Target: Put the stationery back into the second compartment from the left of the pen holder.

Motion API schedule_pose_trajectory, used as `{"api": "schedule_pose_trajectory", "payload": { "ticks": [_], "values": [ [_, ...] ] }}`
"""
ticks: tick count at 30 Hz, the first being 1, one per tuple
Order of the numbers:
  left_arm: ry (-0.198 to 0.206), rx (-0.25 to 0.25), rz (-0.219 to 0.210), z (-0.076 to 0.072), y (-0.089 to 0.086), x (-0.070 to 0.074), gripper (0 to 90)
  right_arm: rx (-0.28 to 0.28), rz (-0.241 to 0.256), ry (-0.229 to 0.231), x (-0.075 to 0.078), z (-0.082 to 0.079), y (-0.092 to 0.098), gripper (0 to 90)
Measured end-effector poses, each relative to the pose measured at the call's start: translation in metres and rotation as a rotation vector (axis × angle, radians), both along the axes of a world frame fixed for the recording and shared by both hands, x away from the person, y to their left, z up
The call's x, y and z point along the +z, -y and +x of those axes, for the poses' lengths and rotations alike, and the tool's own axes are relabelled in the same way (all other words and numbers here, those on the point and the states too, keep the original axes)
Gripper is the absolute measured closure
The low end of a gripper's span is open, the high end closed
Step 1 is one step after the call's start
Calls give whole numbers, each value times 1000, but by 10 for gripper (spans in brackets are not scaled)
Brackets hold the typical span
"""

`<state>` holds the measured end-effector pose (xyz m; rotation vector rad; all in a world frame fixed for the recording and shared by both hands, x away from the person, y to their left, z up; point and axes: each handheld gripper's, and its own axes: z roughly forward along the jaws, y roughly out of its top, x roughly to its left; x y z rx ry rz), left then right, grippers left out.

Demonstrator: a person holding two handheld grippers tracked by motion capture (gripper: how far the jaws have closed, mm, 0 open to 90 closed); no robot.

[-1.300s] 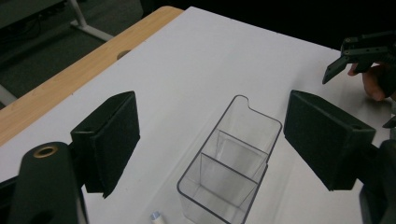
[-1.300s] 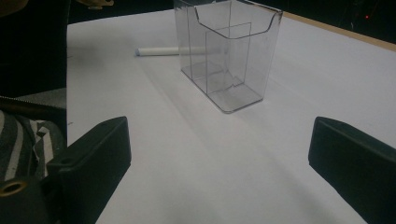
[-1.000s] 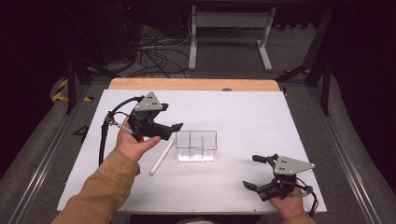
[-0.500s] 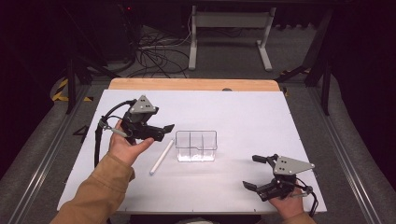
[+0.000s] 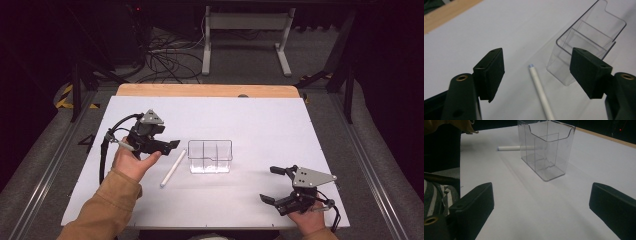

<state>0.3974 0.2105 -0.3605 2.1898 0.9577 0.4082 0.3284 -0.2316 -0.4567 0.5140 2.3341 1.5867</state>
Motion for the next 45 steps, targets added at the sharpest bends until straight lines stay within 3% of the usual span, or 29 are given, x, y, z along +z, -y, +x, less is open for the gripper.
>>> {"api": "schedule_pose_trajectory", "payload": {
  "ticks": [3,19,32,45],
  "values": [
    [-35,-6,11,2,1,-7,331,0,-1,0,0,0,0,64],
    [-143,57,181,17,17,-42,370,0,-1,3,0,0,0,62],
    [-279,91,181,25,28,-61,371,-1,4,7,0,0,0,63],
    [-335,122,195,23,34,-73,371,-2,3,9,-1,0,0,63]
  ]
}}
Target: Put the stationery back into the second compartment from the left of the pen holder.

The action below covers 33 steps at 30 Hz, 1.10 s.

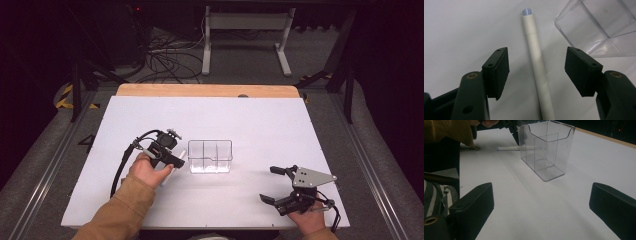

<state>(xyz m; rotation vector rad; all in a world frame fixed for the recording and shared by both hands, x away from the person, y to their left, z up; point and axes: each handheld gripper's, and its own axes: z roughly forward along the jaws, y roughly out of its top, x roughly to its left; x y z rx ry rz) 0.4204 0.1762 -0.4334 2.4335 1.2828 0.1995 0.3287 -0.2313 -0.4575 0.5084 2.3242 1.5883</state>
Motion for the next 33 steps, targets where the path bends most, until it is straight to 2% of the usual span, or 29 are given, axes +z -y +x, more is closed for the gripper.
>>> {"api": "schedule_pose_trajectory", "payload": {
  "ticks": [3,7,11,15,26,33],
  "values": [
    [-14,10,4,0,1,-3,379,0,0,1,0,0,0,63],
    [-27,44,-11,1,3,-6,383,1,-2,-5,0,0,0,63],
    [-26,66,16,2,5,-6,397,2,-2,-4,0,0,0,63],
    [-31,92,26,2,7,-7,443,1,-3,-2,0,0,0,63],
    [-44,88,42,3,11,-11,593,2,-5,-4,-1,0,0,63],
    [-42,102,50,3,12,-11,641,1,-8,-7,-1,0,0,64]
  ]
}}
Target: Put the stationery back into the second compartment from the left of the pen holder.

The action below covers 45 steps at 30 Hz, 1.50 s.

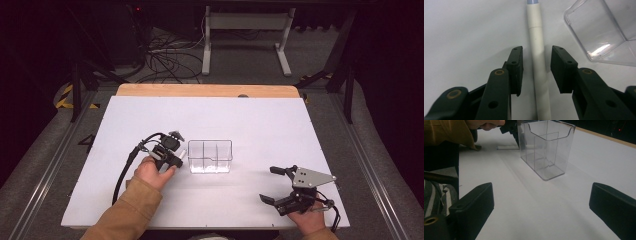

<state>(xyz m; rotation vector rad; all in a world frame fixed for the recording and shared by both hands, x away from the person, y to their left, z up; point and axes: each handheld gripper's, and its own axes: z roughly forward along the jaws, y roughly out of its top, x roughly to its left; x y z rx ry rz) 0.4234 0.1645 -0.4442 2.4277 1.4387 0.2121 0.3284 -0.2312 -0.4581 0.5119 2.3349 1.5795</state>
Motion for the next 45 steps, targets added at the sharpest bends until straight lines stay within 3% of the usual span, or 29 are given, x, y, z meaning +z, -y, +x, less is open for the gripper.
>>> {"api": "schedule_pose_trajectory", "payload": {
  "ticks": [11,17,22,29,37,45],
  "values": [
    [-2,65,-23,1,0,0,693,2,-1,8,-1,1,-1,64],
    [4,81,-12,2,-2,-1,770,1,-2,9,-1,1,-1,64],
    [12,83,-7,1,-1,-1,783,0,-1,-1,-1,0,-1,64],
    [3,63,-40,1,-4,2,785,1,-5,6,-1,0,-1,64],
    [85,31,-57,-6,-9,16,785,-1,-3,6,-1,0,-1,64],
    [183,21,-156,-13,-21,34,785,-3,-2,5,-1,1,-1,64]
  ]
}}
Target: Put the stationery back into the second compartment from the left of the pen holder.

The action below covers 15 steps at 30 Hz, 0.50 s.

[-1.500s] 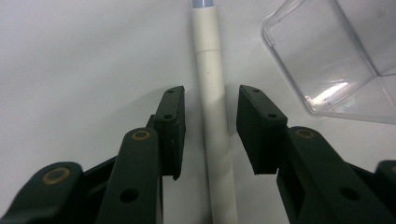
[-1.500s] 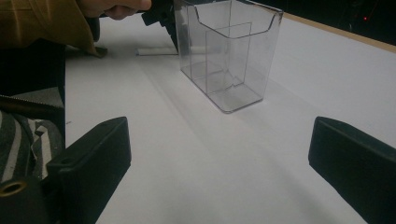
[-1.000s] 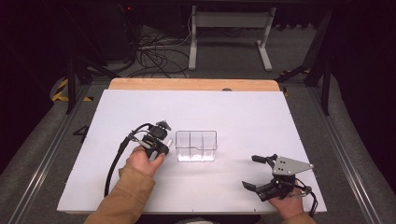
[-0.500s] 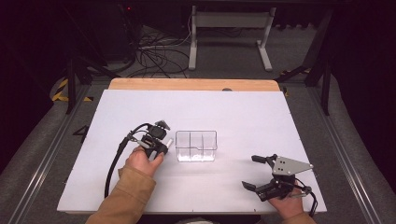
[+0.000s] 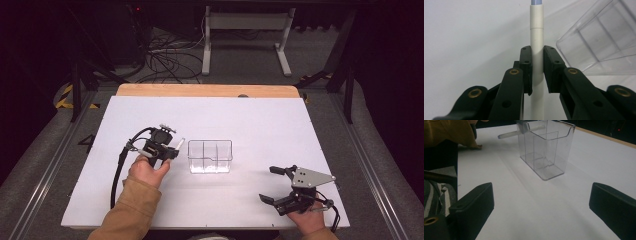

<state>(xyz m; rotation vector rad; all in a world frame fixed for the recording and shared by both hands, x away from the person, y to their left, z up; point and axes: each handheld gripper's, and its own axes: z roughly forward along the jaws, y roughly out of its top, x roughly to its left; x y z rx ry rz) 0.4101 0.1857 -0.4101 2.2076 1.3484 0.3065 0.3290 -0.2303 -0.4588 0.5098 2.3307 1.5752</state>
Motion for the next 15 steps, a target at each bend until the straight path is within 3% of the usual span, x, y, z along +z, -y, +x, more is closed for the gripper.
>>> {"api": "schedule_pose_trajectory", "payload": {
  "ticks": [7,15],
  "values": [
    [94,-9,-50,-6,-6,11,785,0,0,7,0,0,0,64],
    [188,-48,-147,-14,-14,22,785,0,-1,7,0,0,0,64]
  ]
}}
